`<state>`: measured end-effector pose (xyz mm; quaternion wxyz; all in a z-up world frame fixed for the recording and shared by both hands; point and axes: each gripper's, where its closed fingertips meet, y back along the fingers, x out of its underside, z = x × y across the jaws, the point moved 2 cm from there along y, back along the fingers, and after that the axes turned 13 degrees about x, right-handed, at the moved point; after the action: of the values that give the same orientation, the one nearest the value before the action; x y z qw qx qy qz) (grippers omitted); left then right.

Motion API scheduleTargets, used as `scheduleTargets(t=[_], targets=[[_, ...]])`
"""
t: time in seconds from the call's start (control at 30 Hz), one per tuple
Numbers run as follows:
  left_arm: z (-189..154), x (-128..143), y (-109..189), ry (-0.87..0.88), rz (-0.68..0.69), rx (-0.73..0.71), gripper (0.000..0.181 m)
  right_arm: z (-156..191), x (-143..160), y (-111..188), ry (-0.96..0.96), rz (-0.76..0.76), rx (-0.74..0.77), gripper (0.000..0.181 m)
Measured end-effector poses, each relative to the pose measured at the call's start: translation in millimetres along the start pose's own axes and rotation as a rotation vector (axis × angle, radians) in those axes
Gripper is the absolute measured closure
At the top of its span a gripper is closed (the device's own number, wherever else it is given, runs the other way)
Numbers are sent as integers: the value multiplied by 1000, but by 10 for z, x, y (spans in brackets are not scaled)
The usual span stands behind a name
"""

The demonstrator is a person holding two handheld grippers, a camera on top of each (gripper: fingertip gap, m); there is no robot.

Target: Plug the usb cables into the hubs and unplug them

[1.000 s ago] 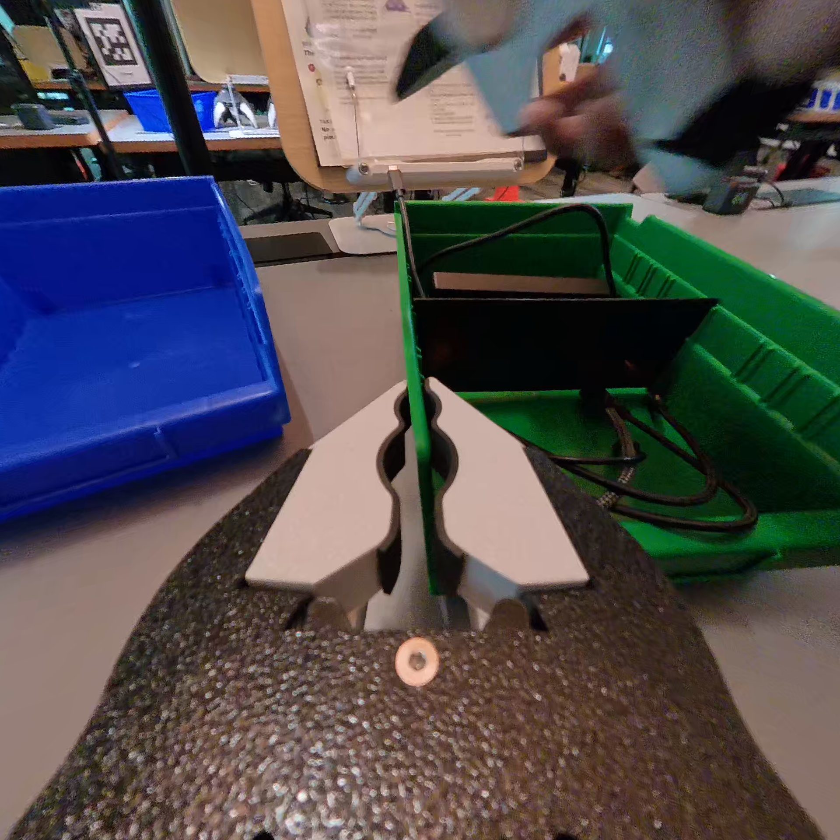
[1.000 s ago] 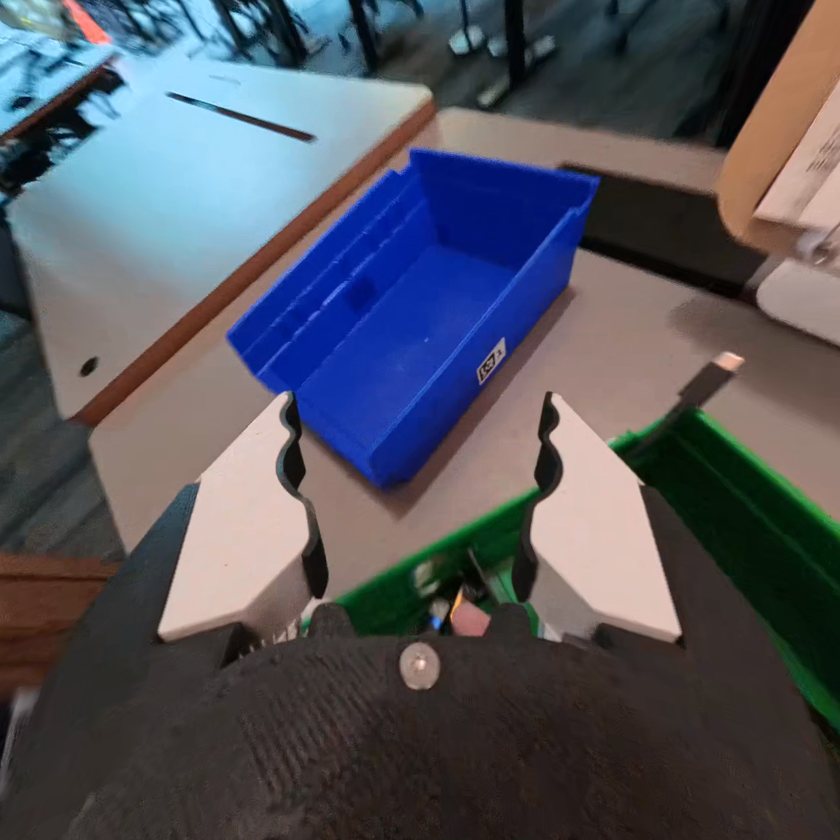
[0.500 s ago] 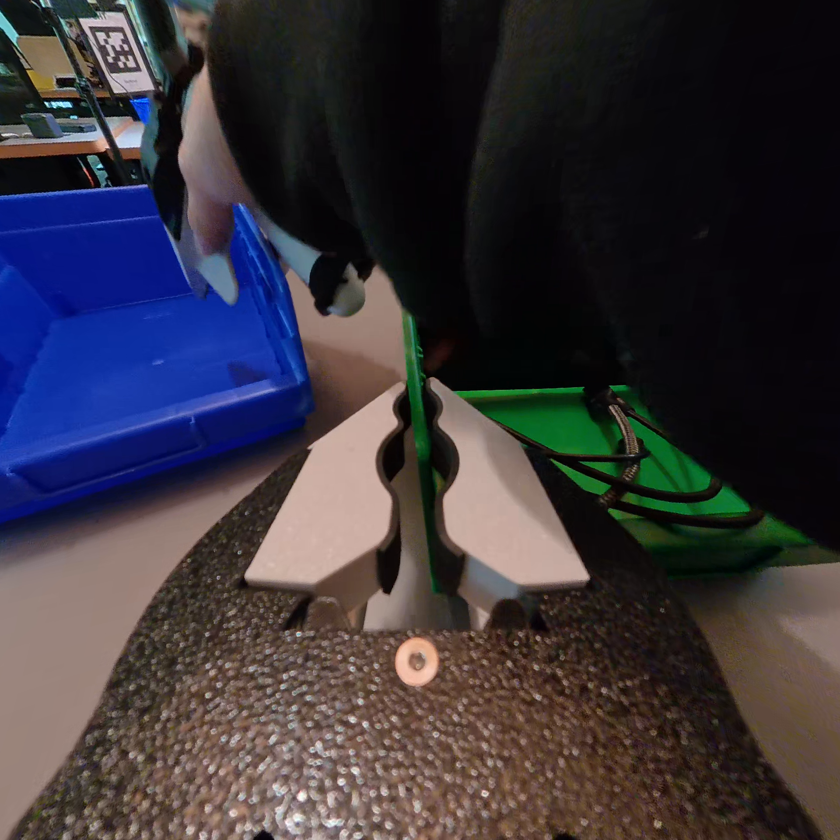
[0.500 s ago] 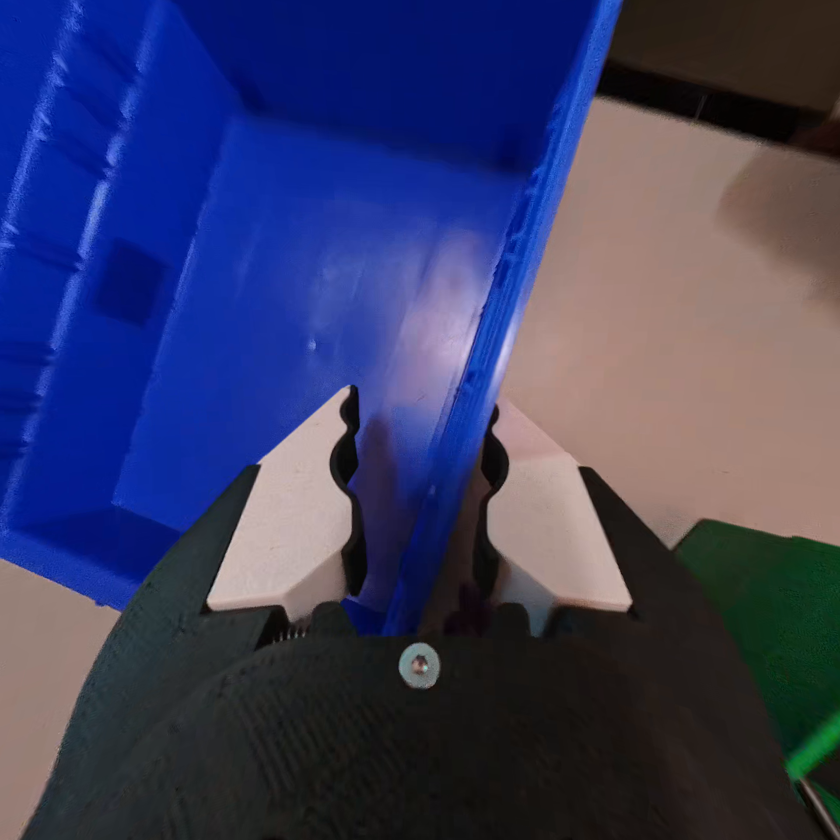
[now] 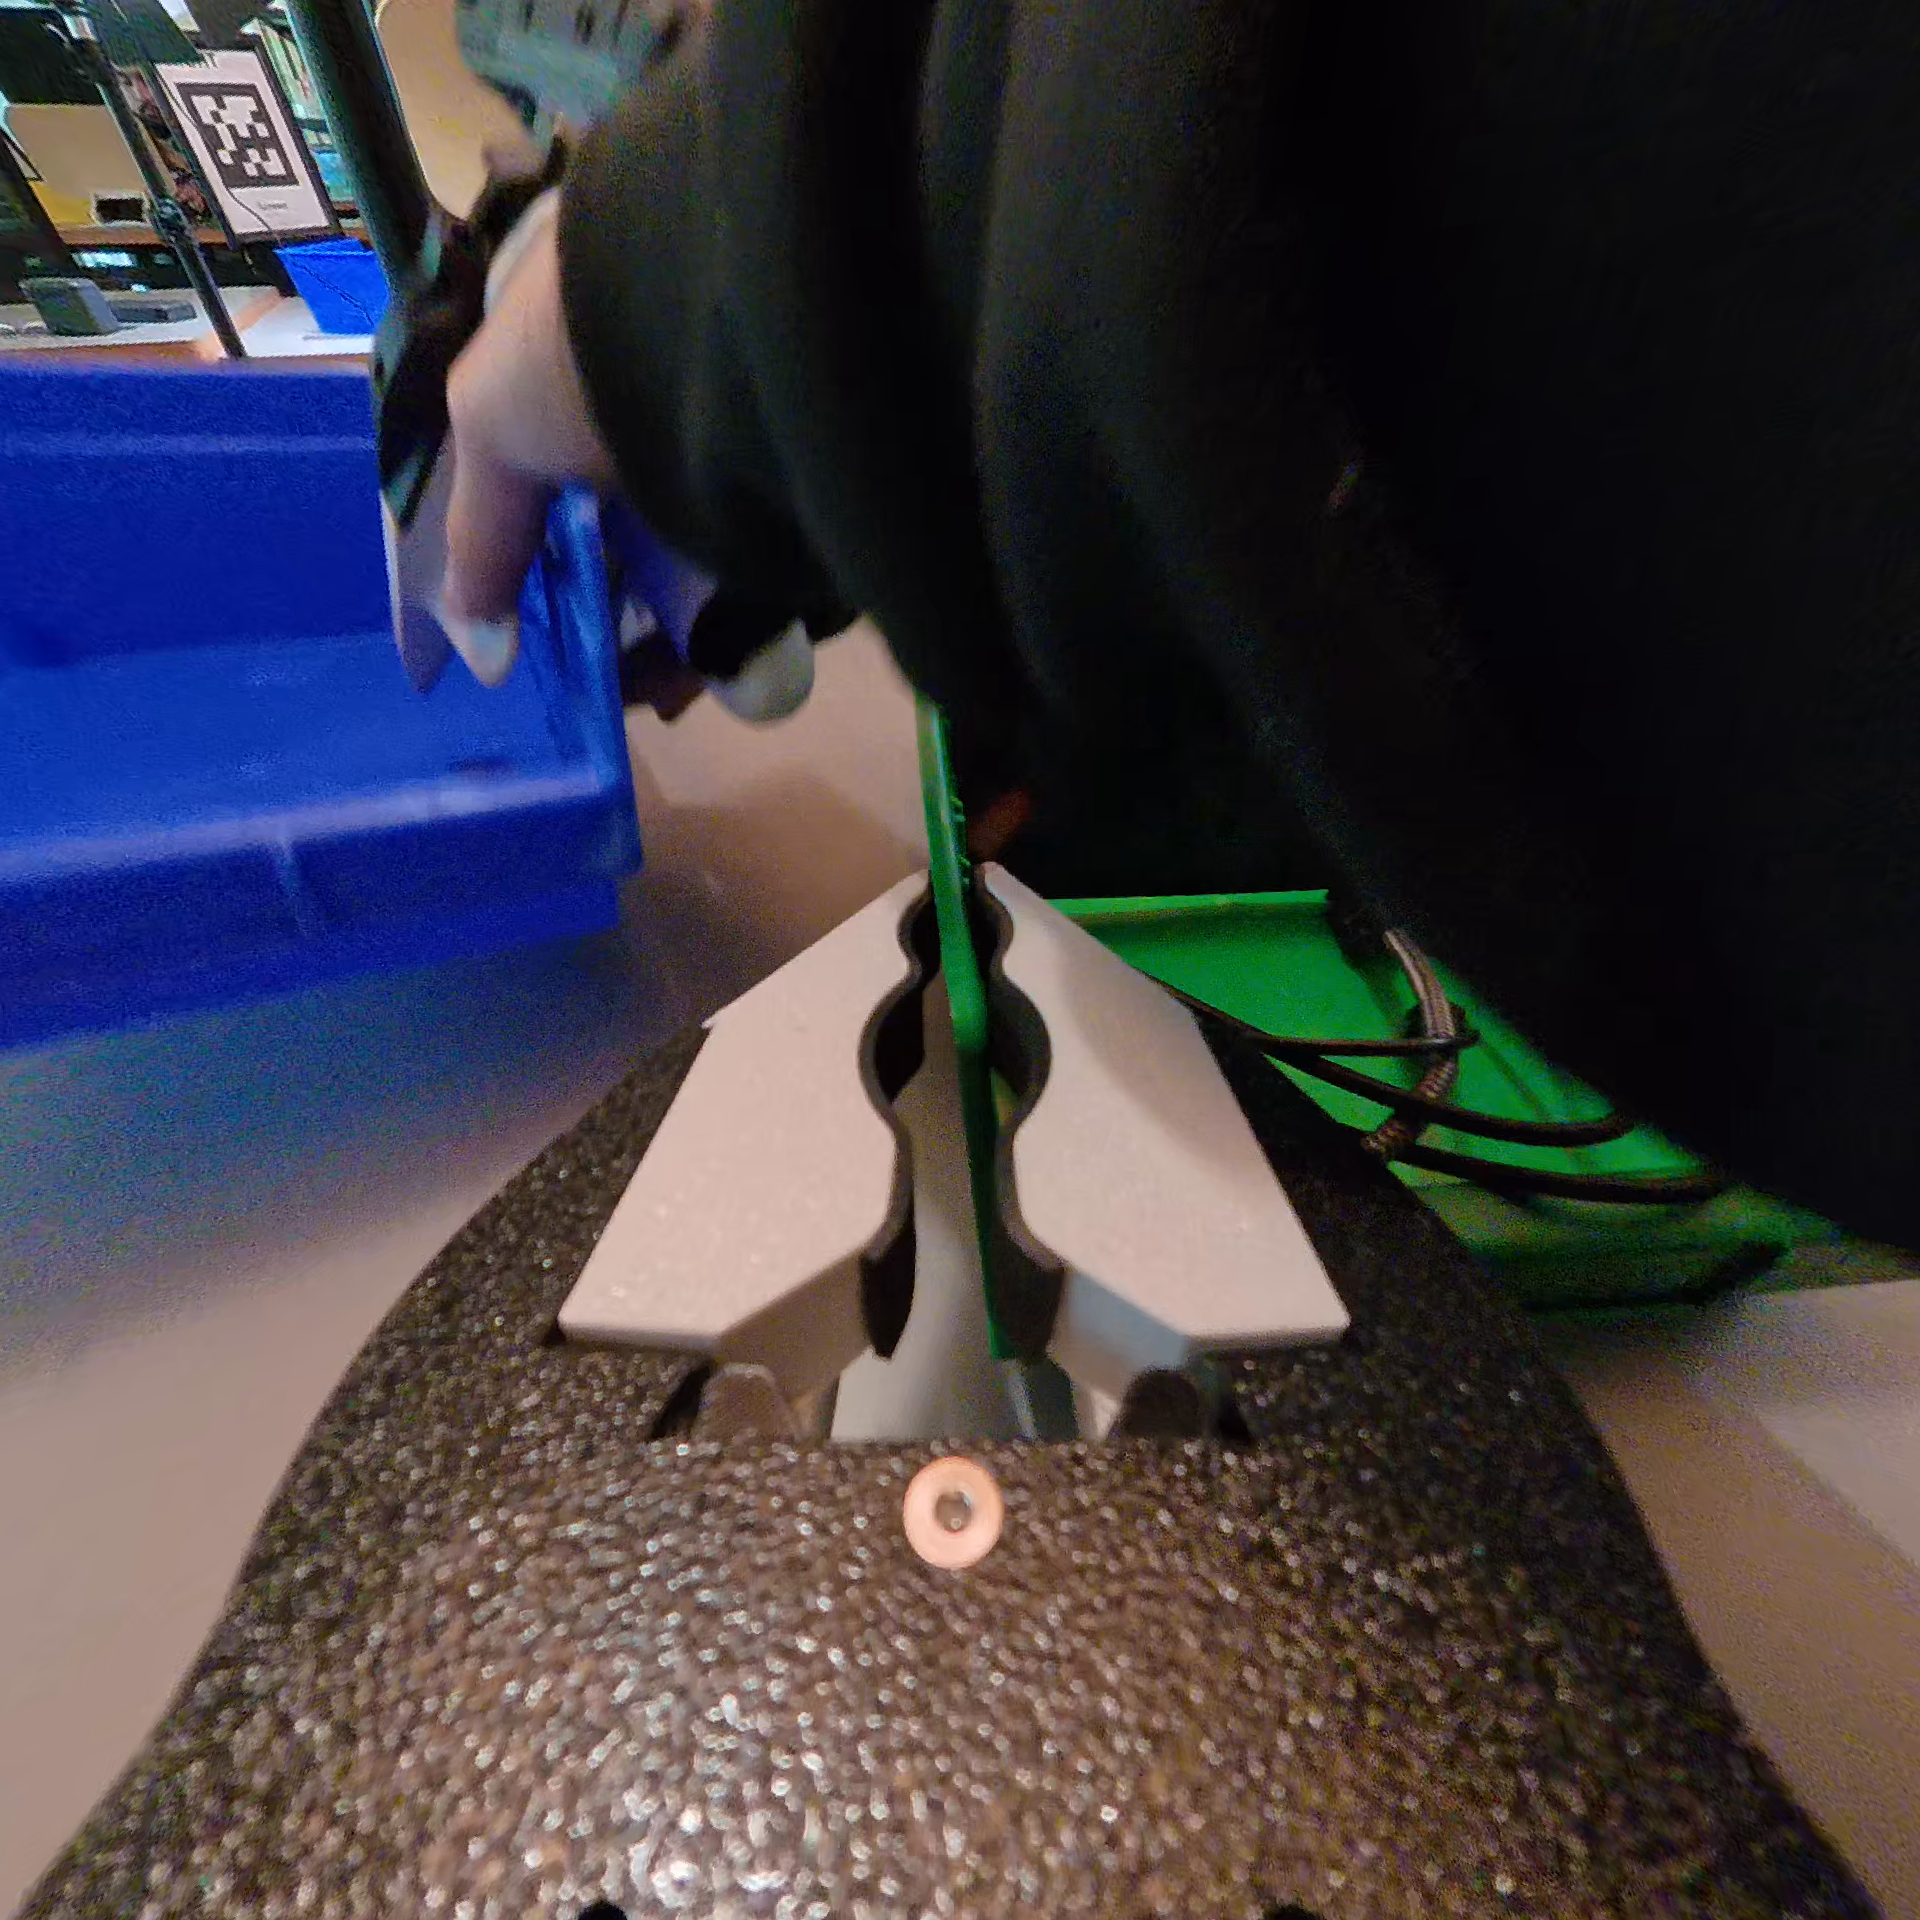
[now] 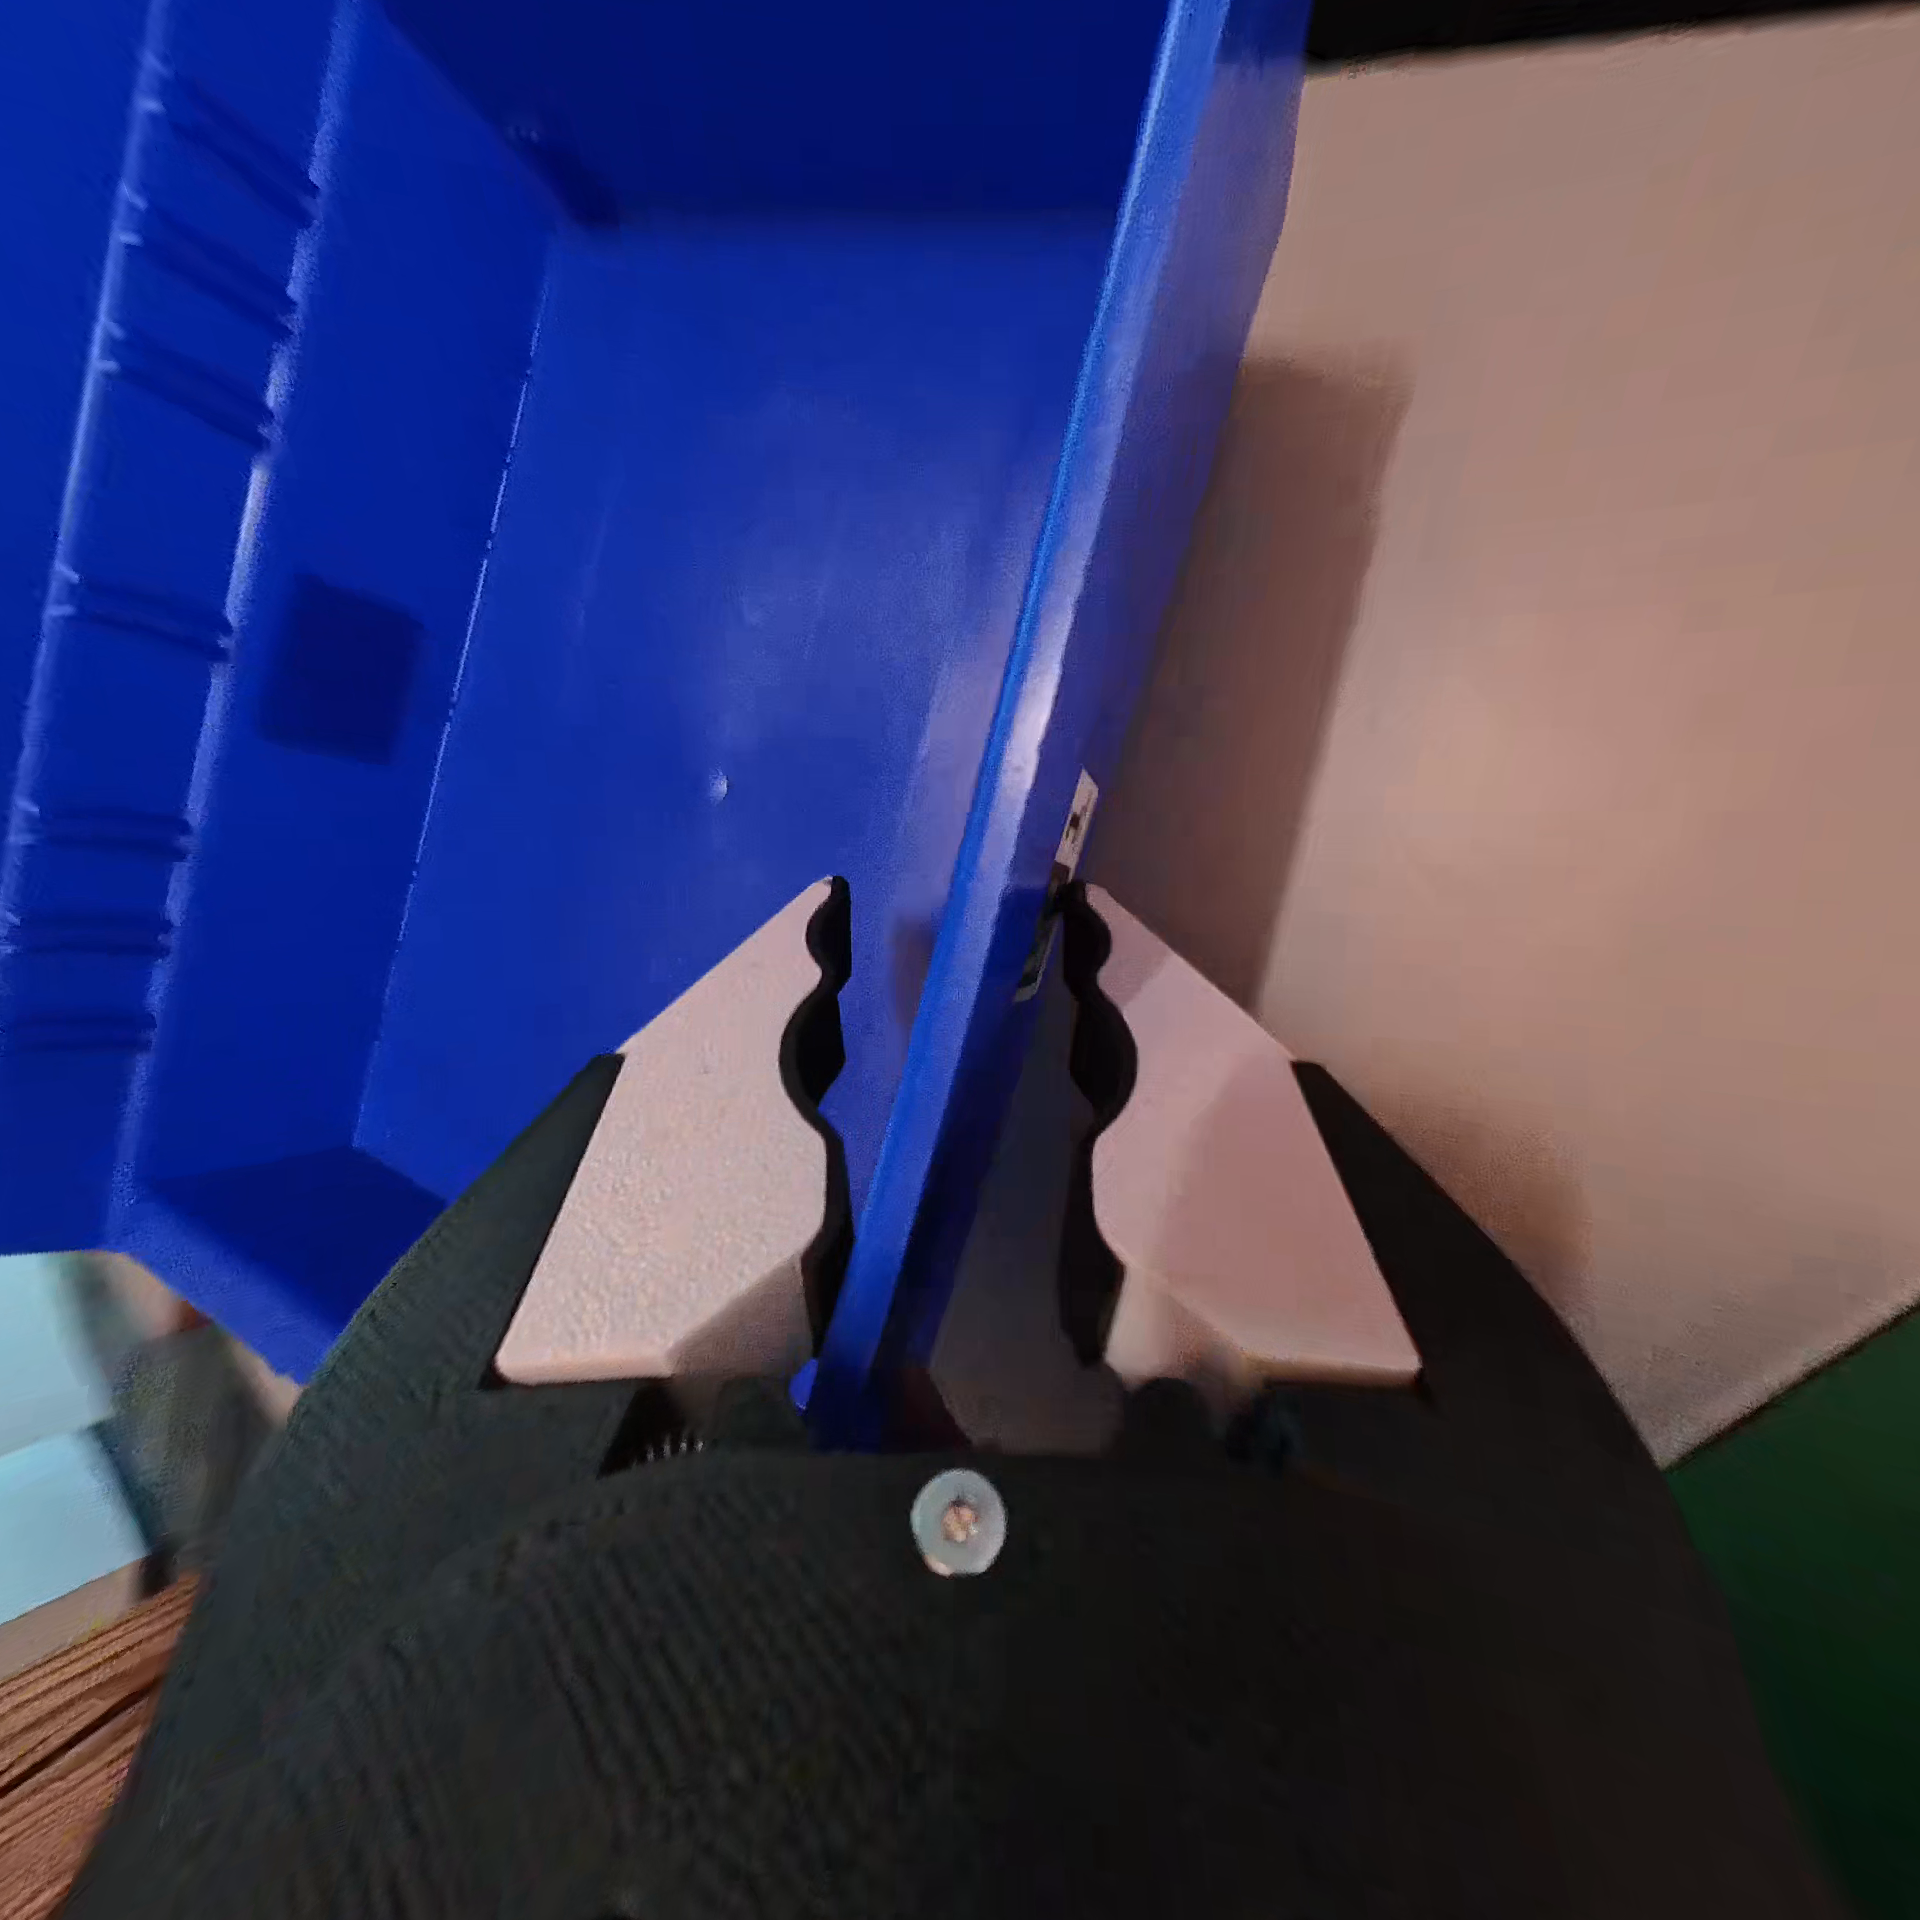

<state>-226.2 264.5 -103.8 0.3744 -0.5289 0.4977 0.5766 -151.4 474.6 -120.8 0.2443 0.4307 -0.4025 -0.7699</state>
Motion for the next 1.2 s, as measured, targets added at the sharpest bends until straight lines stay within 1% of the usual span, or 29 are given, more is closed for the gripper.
scheduleTargets(t=[0.07, 0.13, 0.2, 0.23, 0.3, 0.37, 0.43, 0.5, 0.6, 0.7, 0.77, 0.83, 0.9, 1.0, 1.07, 1.2], targets=[[42, 3, 24, -9, 6, -13, 180, 143, -266, 339, -21, -50, -123, 140], [101, 7, 58, -19, 14, -29, 179, 214, -568, 816, -11, -121, -222, 140], [169, 12, 99, -24, 19, -40, 179, 129, -847, 1364, 27, -216, -273, 141], [207, 14, 120, -26, 20, -45, 179, 17, -956, 1635, 56, -264, -273, 141], [291, 19, 170, -32, 25, -60, 179, -343, -1092, 2131, 98, -342, -247, 141], [391, 27, 233, -41, 32, -85, 178, -875, -1102, 2525, 125, -386, -190, 141], [500, 33, 302, -38, 32, -108, 178, -1520, -972, 2809, 149, -403, -115, 140], [619, 40, 372, -24, 27, -128, 178, -2230, -703, 3007, 141, -393, -57, 140], [804, 50, 483, 12, 11, -168, 179, -3324, -68, 3129, 99, -332, 12, 140], [970, 59, 589, 42, -6, -198, 179, -4355, 702, 3105, -1, -255, 82, 139], [1084, 66, 665, 52, -11, -221, 179, -4919, 1190, 3067, -88, -200, 119, 139], [1196, 73, 740, 61, -15, -248, 179, -5335, 1562, 3045, -148, -173, 159, 139], [1299, 77, 801, 77, -25, -274, 179, -5619, 1788, 3033, -185, -182, 181, 139], [1428, 78, 849, 89, -32, -305, 179, -5845, 1940, 2977, -216, -186, 172, 139], [1507, 74, 855, 87, -30, -324, 179, -5930, 1951, 2912, -216, -176, 163, 139], [1737, 55, 810, 82, -21, -356, 177, -6022, 1847, 2771, -191, -120, 170, 138]])
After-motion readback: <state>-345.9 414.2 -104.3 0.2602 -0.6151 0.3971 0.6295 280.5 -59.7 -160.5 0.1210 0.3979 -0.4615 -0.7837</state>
